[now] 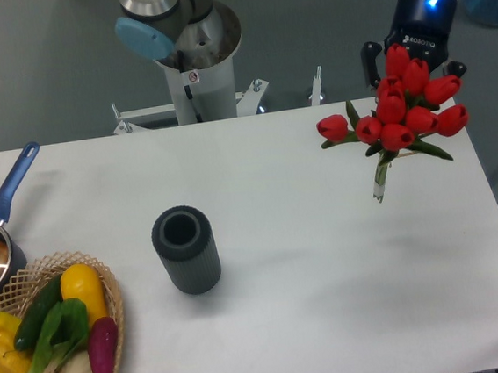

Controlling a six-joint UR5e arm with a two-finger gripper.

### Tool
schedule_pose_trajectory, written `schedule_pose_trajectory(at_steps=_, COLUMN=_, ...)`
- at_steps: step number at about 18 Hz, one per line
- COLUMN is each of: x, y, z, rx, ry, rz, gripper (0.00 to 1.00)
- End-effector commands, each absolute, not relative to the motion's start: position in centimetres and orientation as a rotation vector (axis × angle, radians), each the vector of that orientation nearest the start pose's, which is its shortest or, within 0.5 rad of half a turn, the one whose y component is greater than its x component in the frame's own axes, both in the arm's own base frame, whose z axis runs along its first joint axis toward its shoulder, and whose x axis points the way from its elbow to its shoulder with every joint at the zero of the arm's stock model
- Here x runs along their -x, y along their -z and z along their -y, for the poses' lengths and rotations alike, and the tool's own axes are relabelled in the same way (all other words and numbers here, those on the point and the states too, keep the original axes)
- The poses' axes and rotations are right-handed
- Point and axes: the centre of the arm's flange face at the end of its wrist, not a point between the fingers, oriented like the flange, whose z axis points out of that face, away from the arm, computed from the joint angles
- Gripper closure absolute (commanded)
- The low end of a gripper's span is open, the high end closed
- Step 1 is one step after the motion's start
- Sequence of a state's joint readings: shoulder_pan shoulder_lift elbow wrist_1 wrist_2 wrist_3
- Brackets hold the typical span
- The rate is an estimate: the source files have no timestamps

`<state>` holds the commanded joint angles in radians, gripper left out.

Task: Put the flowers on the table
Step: 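Hold the red tulip bunch in the gripper above the table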

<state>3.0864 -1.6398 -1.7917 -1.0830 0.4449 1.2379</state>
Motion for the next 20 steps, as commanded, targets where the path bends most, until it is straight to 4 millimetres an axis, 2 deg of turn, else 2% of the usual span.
schedule_pose_trajectory(at_steps=5, x=49.8, y=-45.0, z=-24.8, rx=2.004, ry=0.047, rz=0.16, gripper=0.6)
schedule_pose_trajectory(at_steps=12, x=50.2, y=-46.4, z=-21.1, rx=2.09, ry=-0.057, rz=0.228, gripper=0.6)
schedule_pose_trajectory(at_steps=20, x=49.3, y=-46.4, z=-19.6, rx=2.397, ry=-0.207, rz=0.247, gripper=0.6)
